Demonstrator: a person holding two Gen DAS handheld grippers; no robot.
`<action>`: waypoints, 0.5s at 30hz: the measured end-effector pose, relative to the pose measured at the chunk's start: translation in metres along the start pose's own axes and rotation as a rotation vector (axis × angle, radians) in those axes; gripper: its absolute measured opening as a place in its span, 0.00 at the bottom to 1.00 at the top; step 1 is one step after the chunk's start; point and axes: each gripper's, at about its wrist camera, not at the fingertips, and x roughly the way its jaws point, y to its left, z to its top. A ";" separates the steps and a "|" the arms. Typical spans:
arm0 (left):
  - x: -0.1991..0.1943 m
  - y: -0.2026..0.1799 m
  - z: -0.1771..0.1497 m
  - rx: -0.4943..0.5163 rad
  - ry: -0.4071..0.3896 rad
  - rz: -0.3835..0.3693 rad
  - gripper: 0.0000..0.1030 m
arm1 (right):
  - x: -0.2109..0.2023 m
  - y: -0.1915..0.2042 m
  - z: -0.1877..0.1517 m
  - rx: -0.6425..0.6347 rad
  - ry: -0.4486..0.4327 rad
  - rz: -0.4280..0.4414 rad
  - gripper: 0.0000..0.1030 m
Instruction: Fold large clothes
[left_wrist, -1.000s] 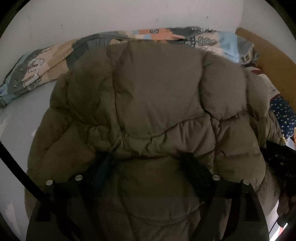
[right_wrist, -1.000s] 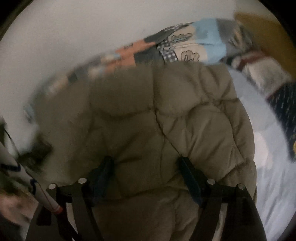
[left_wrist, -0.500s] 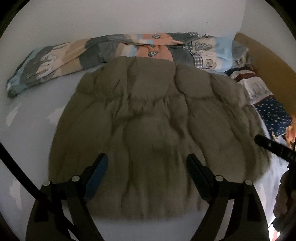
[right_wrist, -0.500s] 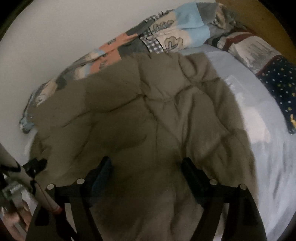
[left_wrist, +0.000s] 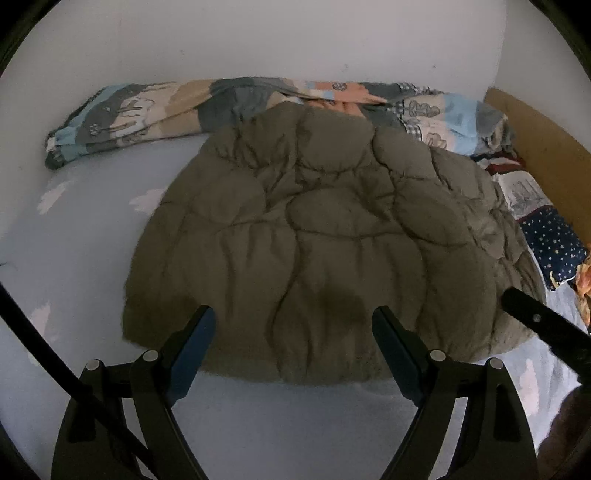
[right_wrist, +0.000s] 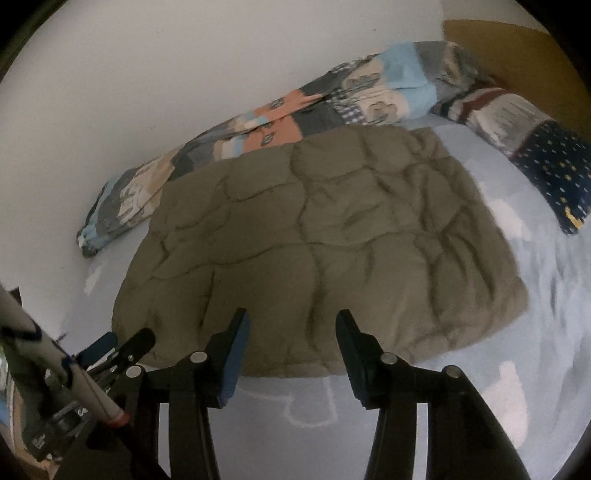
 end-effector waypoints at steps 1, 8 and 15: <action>0.005 0.000 0.003 0.006 0.007 0.005 0.84 | 0.008 0.000 0.001 -0.010 0.001 -0.010 0.51; 0.043 -0.002 0.002 0.003 0.121 0.032 0.88 | 0.075 0.000 0.009 -0.070 0.123 -0.076 0.53; 0.044 -0.006 0.003 0.021 0.111 0.049 0.90 | 0.102 -0.001 0.008 -0.085 0.175 -0.121 0.53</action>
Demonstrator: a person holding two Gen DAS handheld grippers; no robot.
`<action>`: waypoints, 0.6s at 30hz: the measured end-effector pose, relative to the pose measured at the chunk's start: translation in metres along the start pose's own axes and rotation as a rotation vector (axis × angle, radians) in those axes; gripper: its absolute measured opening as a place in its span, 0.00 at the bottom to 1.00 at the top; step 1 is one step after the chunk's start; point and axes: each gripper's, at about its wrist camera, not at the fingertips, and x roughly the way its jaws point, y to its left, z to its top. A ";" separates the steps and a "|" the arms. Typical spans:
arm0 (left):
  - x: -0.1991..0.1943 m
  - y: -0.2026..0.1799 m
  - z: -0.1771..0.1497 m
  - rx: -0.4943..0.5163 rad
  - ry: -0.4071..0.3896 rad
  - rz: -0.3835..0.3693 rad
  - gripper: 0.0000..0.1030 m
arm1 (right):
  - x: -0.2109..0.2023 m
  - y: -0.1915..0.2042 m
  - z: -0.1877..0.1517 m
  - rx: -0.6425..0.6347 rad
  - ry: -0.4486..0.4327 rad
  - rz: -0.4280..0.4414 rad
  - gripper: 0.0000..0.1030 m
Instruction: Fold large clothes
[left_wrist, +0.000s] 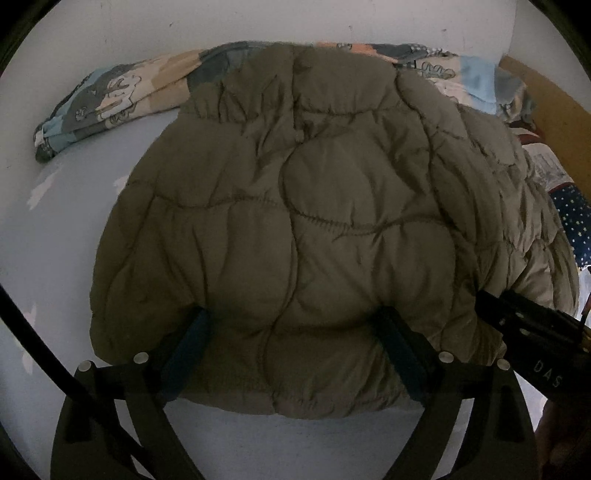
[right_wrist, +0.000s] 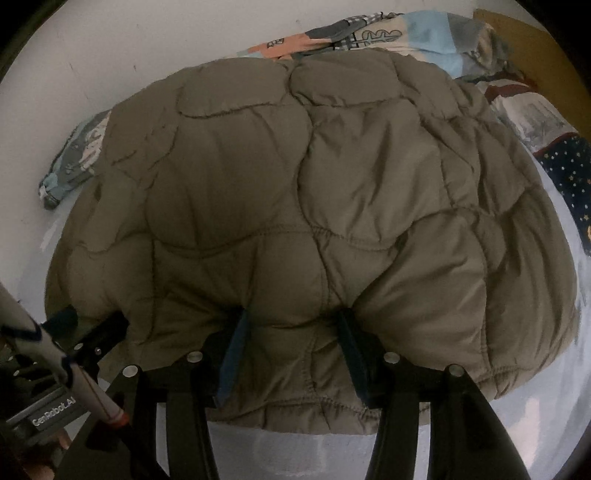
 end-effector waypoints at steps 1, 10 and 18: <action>-0.006 0.000 0.001 -0.004 -0.020 -0.005 0.90 | 0.000 0.000 0.001 0.000 0.001 -0.001 0.53; -0.020 0.009 0.010 -0.012 -0.119 0.081 0.90 | -0.050 -0.027 0.014 0.081 -0.179 -0.014 0.53; -0.003 0.017 0.008 -0.059 -0.039 0.045 0.91 | -0.026 -0.056 0.017 0.130 -0.075 -0.047 0.55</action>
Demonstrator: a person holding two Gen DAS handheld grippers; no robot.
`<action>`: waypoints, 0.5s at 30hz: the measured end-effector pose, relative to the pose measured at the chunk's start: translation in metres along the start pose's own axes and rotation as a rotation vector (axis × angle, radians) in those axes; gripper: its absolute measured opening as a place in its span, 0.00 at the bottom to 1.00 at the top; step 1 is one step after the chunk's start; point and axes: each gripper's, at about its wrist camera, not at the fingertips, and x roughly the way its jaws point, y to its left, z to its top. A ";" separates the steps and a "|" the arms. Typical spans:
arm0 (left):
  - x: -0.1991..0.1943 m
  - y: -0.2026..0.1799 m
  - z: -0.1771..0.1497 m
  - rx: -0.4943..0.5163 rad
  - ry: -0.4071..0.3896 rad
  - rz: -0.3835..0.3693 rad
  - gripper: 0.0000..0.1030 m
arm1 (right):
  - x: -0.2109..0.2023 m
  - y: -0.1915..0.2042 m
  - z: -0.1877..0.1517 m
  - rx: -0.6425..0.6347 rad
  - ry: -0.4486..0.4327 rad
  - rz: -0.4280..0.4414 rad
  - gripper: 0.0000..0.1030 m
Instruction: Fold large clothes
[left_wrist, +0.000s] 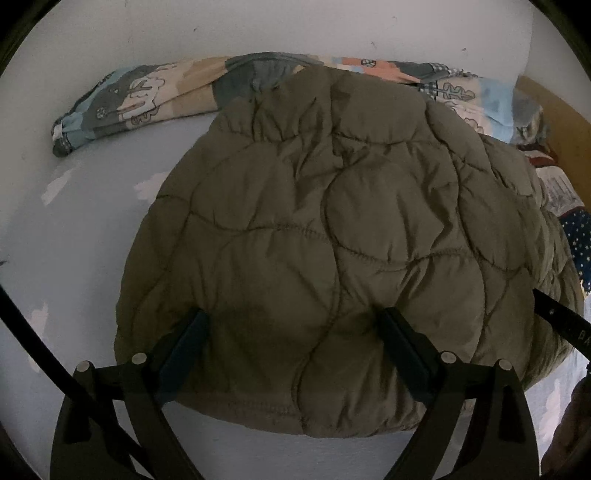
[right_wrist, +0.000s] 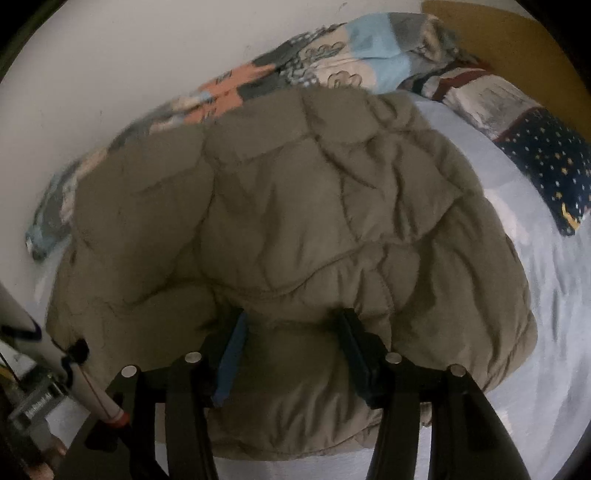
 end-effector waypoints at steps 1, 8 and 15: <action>-0.002 0.002 0.001 -0.004 -0.004 0.000 0.91 | 0.000 0.000 0.000 0.000 -0.001 -0.006 0.55; -0.021 0.005 0.005 -0.015 -0.090 0.100 0.91 | -0.039 0.033 -0.001 -0.085 -0.172 0.014 0.56; 0.002 0.019 0.002 -0.068 0.011 0.066 0.92 | -0.012 0.062 -0.016 -0.188 -0.043 0.088 0.61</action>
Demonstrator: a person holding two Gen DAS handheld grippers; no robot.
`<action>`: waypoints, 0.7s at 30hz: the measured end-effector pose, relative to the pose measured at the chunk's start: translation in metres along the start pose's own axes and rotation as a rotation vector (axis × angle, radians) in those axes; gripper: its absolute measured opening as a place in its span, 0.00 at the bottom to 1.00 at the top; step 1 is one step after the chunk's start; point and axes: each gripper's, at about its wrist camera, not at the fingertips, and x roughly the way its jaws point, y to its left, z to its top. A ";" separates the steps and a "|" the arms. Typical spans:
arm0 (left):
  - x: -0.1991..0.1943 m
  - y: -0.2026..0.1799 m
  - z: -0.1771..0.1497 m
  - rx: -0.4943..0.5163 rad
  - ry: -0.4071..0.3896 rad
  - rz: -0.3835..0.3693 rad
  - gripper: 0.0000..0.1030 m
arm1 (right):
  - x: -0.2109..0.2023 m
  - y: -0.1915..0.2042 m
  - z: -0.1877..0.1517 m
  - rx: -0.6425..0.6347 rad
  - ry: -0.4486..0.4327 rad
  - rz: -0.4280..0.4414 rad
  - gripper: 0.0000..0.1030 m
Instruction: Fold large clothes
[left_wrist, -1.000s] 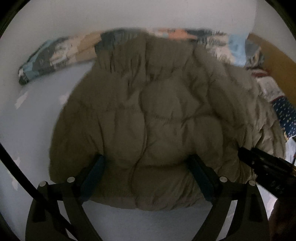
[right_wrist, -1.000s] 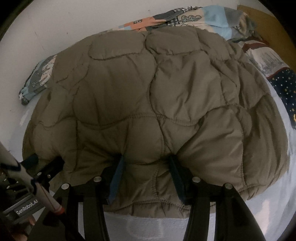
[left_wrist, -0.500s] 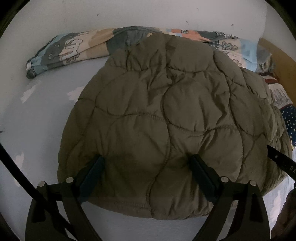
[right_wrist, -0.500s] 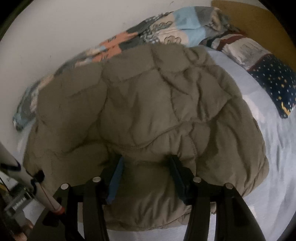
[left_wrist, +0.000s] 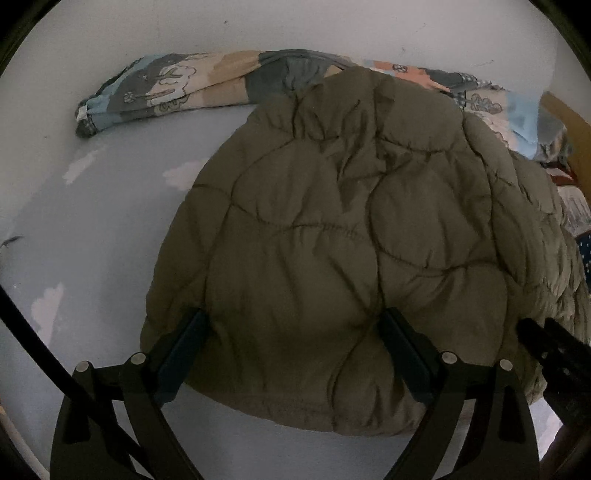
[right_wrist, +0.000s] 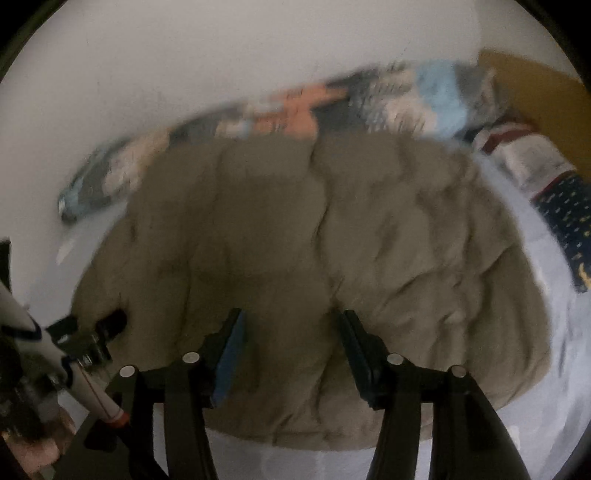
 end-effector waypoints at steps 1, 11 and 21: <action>-0.001 -0.001 -0.001 0.007 -0.002 0.004 0.92 | 0.004 -0.001 -0.003 -0.004 0.013 -0.006 0.62; -0.017 -0.016 -0.002 0.076 -0.071 -0.012 0.92 | -0.043 -0.052 0.016 0.176 -0.169 -0.144 0.63; -0.009 -0.022 -0.007 0.106 -0.053 0.008 0.92 | -0.015 -0.150 -0.003 0.552 0.048 -0.193 0.64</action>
